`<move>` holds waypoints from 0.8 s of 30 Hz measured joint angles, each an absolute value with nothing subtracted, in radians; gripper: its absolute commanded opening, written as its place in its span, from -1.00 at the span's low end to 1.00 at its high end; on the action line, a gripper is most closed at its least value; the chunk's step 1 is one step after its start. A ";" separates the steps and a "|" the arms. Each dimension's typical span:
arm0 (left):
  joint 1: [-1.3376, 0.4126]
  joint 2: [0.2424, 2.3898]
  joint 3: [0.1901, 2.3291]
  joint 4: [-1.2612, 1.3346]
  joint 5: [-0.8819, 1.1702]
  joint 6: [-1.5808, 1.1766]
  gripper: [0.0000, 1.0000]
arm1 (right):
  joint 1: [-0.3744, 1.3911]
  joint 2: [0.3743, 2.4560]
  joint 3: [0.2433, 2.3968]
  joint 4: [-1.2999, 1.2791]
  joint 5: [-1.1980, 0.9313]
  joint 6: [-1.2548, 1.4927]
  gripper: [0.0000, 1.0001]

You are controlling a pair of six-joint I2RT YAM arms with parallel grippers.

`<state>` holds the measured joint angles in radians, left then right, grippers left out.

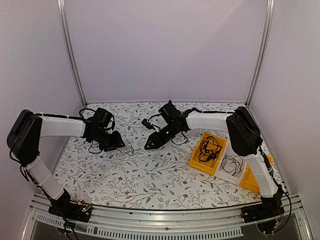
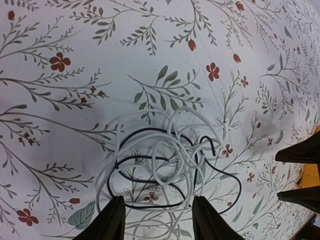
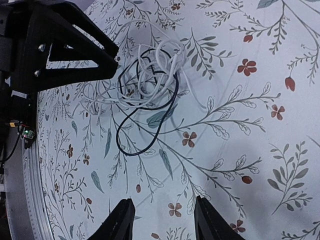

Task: Untangle the cables

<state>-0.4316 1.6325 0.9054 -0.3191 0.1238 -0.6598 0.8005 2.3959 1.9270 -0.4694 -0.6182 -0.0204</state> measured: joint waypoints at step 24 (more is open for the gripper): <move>-0.478 1.696 0.883 -0.288 0.169 -0.656 -0.10 | 0.848 2.582 1.999 -0.222 -0.838 0.361 -0.78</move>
